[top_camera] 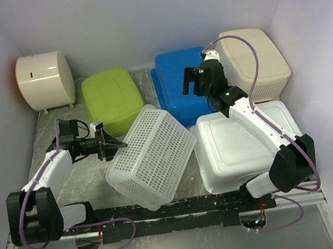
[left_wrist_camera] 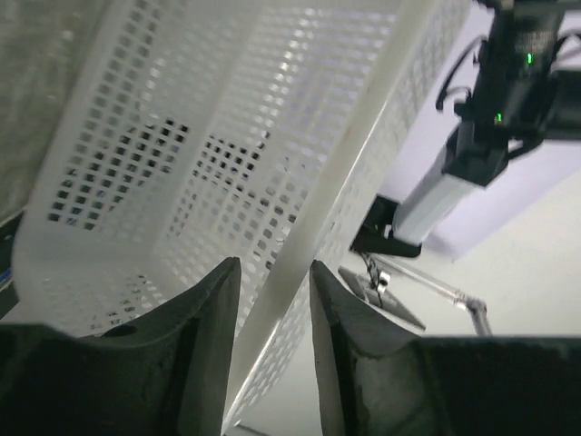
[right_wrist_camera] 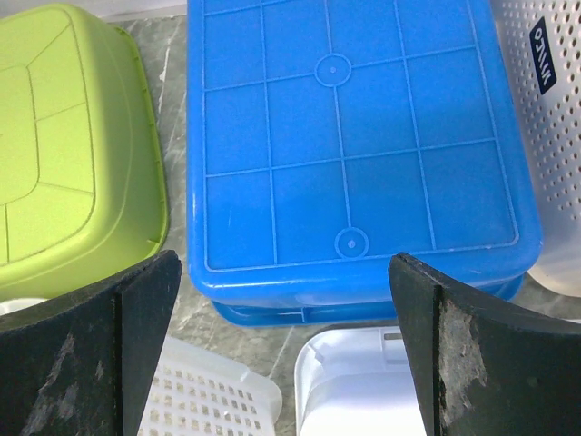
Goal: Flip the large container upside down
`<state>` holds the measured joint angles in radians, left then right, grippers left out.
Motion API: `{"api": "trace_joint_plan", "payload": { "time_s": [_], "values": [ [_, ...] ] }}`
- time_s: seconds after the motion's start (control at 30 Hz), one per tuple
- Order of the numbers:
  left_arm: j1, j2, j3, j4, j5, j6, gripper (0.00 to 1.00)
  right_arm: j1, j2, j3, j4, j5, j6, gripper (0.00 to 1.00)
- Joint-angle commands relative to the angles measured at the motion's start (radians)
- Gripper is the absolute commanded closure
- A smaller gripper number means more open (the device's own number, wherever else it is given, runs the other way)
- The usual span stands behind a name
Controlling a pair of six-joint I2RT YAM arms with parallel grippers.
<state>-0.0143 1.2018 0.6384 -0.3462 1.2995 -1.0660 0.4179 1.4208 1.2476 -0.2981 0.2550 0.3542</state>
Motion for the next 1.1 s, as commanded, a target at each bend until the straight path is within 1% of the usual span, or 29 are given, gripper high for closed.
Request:
{"api": "trace_joint_plan", "payload": {
  "time_s": [0.0, 0.07, 0.17, 0.3, 0.4, 0.47, 0.57, 0.67, 0.7, 0.73, 0.77, 0.8, 0.87, 0.9, 0.93, 0.97, 1.07],
  "values": [
    [0.072, 0.117, 0.177, -0.488, -0.163, 0.452, 0.53, -0.009, -0.014, 0.008, 0.011, -0.025, -0.001, 0.00],
    [0.086, 0.165, 0.271, -0.592, -0.251, 0.557, 0.52, -0.008, -0.010, 0.009, 0.011, -0.038, 0.005, 0.00],
    [0.108, 0.201, 0.378, -0.650, -0.349, 0.607, 0.50, -0.008, -0.012, 0.004, 0.011, -0.057, 0.013, 0.00],
    [0.121, 0.231, 0.470, -0.670, -0.496, 0.623, 0.43, -0.008, -0.011, 0.006, -0.011, -0.072, 0.018, 0.00],
    [0.128, 0.268, 0.514, -0.680, -0.597, 0.644, 0.42, -0.009, -0.015, 0.000, -0.034, -0.087, 0.010, 0.00],
    [0.135, 0.280, 0.535, -0.670, -0.630, 0.649, 0.41, -0.008, -0.019, -0.003, -0.053, -0.107, 0.002, 0.00],
    [0.137, 0.284, 0.601, -0.661, -0.676, 0.644, 0.42, -0.008, -0.024, -0.013, -0.084, -0.182, -0.018, 0.00],
    [0.130, 0.216, 0.689, -0.610, -0.842, 0.596, 0.42, -0.008, -0.029, -0.034, -0.116, -0.342, -0.016, 0.00],
    [0.129, 0.182, 0.706, -0.576, -0.878, 0.585, 0.40, -0.001, -0.031, -0.045, -0.116, -0.412, -0.016, 0.00],
    [0.123, 0.147, 0.714, -0.536, -0.895, 0.580, 0.17, 0.013, -0.031, -0.064, -0.110, -0.478, -0.020, 0.00],
    [0.116, 0.113, 0.711, -0.484, -0.899, 0.576, 0.00, 0.041, -0.031, -0.080, -0.103, -0.527, -0.034, 0.00],
    [0.108, 0.081, 0.704, -0.431, -0.892, 0.574, 0.02, 0.084, -0.027, -0.092, -0.107, -0.554, -0.056, 0.00],
    [0.083, 0.024, 0.680, -0.332, -0.863, 0.574, 0.02, 0.200, -0.012, -0.106, -0.138, -0.573, -0.113, 0.00],
    [0.070, 0.006, 0.670, -0.311, -0.865, 0.576, 0.02, 0.260, -0.003, -0.111, -0.154, -0.579, -0.137, 0.00],
    [0.058, -0.008, 0.666, -0.302, -0.880, 0.577, 0.02, 0.332, 0.003, -0.120, -0.173, -0.576, -0.150, 0.00],
    [0.051, -0.015, 0.669, -0.303, -0.900, 0.581, 0.02, 0.377, 0.003, -0.130, -0.183, -0.558, -0.158, 0.00],
    [0.051, -0.044, 0.682, -0.316, -0.980, 0.608, 0.02, 0.488, -0.013, -0.163, -0.208, -0.482, -0.168, 0.00]
  ]
}}
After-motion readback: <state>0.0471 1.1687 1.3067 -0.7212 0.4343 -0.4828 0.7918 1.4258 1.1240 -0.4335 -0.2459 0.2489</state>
